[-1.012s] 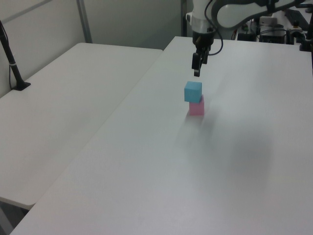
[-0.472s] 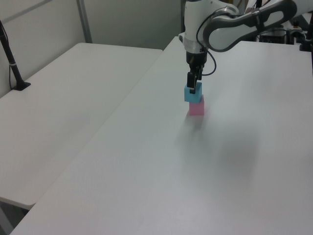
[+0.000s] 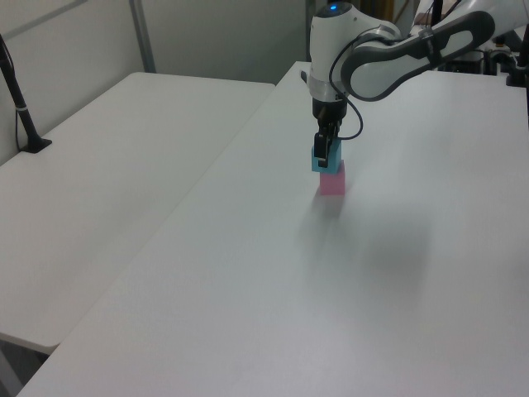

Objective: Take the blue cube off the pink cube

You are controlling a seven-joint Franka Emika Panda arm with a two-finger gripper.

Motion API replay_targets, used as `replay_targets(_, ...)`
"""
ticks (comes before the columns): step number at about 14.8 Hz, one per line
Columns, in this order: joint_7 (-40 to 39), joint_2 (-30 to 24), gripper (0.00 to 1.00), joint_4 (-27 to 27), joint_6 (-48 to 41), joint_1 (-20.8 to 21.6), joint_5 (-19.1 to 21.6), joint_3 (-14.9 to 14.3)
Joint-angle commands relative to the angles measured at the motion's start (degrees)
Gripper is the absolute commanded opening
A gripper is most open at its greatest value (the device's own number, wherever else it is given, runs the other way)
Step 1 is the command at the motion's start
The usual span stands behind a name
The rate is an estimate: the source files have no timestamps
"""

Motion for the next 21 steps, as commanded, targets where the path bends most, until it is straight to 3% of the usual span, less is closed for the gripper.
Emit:
replay_targets(1, 0.1, -1.3, 0.36, -1.3, 1.3, 0.5, -0.1, -0.4)
replay_targets(5, -5.3, -6.8, 0.32, -1.2, -3.7, -1.4, 0.7, -1.3)
replay_targets(6, -8.3, -7.8, 0.32, -1.2, -5.1, -2.2, 1.0, -2.5)
replay_targets(9, -19.7, -7.3, 0.33, -1.3, -6.5, -3.6, 3.7, -9.8)
replay_targets(11, -26.3, -4.9, 0.35, -1.3, -5.9, -7.6, 3.7, -11.7)
replay_targets(13, -31.0, -2.3, 0.36, -1.4, -2.6, -11.7, 3.8, -12.1)
replay_targets(15, -31.0, 0.1, 0.38, -2.0, 3.1, -13.9, 3.8, -12.1)
replay_targets(21, -27.5, 5.4, 0.43, -2.1, 10.6, -13.9, 6.7, -11.7)
